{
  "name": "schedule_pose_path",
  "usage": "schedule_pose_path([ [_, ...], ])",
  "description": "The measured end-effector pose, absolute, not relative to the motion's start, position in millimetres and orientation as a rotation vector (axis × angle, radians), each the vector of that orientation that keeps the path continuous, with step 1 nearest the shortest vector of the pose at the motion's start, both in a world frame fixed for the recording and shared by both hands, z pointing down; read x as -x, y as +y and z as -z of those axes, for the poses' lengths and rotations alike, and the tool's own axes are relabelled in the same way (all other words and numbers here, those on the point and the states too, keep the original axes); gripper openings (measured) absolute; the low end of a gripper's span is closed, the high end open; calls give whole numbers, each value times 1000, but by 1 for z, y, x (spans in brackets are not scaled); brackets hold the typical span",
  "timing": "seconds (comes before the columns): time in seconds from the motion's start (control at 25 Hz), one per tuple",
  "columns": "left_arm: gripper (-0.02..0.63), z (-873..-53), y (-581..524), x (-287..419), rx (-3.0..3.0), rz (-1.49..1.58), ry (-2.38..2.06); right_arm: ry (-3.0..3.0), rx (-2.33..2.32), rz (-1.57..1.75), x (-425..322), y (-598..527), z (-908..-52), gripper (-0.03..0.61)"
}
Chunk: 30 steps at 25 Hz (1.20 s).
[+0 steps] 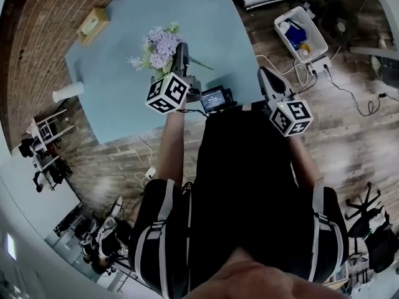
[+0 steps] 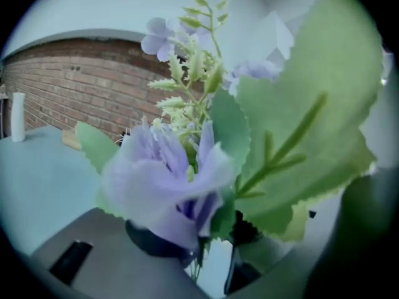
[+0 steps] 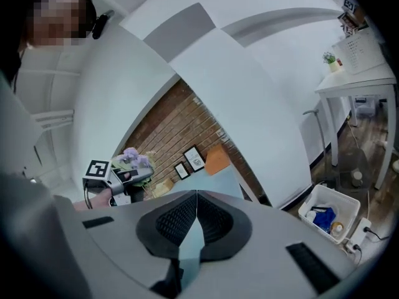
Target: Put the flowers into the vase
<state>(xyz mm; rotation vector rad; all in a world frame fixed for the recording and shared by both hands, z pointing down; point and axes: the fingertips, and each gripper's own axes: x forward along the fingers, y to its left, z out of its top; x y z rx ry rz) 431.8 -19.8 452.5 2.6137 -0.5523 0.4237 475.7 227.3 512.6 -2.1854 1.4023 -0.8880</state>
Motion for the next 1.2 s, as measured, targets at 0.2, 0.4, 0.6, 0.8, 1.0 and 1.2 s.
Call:
schedule_pose_path([
  [0.2, 207, -396, -16, -375, -2739, -168, -782, 1605, 2054, 870, -466, 194, -503, 18],
  [0.4, 207, -375, -2, -297, -2726, -116, -1055, 1862, 1897, 890, -425, 157, -495, 18],
  [0.6, 207, -379, -3, -215, -2620, -96, -1295, 2073, 1820, 875, -383, 132, -487, 18],
  [0.8, 207, -357, -17, -87, -2522, 46, -1468, 2264, 1745, 808, -287, 93, -450, 18],
  [1.0, 207, -364, -21, 3, -2455, 78, -1558, 2328, 1674, 825, -199, 59, -435, 18],
  [1.2, 207, -378, -31, 94, -2356, 130, -1644, 2465, 1588, 857, -103, 17, -436, 18],
])
